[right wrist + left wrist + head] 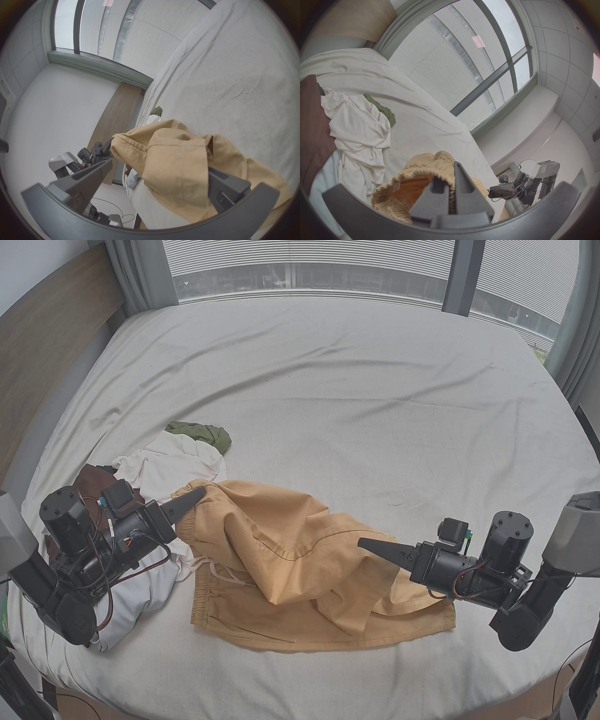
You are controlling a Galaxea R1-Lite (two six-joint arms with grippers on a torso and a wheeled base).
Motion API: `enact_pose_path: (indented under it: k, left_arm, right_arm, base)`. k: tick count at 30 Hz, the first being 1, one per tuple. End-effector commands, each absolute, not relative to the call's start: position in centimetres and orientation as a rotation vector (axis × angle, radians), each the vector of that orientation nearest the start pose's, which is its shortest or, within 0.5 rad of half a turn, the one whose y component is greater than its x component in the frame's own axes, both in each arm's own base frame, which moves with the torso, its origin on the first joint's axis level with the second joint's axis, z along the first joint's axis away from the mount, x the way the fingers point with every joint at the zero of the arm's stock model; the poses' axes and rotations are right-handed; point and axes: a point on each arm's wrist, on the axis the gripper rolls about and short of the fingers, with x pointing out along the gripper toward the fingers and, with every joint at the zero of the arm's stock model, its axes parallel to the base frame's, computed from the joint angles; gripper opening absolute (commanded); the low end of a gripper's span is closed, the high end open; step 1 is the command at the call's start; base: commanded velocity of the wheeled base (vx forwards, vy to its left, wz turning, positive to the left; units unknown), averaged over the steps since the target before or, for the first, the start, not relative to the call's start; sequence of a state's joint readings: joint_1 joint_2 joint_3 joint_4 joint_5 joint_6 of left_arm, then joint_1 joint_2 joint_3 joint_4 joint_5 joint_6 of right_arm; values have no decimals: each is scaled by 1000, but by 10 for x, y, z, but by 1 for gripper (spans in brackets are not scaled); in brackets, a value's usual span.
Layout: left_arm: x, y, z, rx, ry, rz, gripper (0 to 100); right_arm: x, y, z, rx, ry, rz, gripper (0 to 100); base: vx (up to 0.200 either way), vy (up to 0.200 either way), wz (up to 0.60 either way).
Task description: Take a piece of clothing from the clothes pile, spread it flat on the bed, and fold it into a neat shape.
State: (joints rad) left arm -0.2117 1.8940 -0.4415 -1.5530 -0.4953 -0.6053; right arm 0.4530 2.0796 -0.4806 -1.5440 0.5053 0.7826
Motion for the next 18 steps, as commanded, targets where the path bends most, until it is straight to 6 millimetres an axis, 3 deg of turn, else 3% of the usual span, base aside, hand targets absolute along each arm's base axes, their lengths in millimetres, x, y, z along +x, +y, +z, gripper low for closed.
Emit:
enact_pose_path:
  k: [1,10,11,18]
  left_arm:
    - [281,-72,131,-565,114,-717,0]
    - [281,-73,129,-565,120,-720,0]
    - [281,-73,129,-565,120,-720,0]
    - [282,-73,129,-565,119,-718,0]
  right_arm:
    - [292,147,75,751,428,863,100]
    - [295,145,79,809,432,852,100]
    - [294,146,79,812,437,853,0]
    - [292,146,77,811,454,854,0]
  base:
    - [0,0,0]
    - [0,0,0]
    - [0,0,0]
    - [0,0,0]
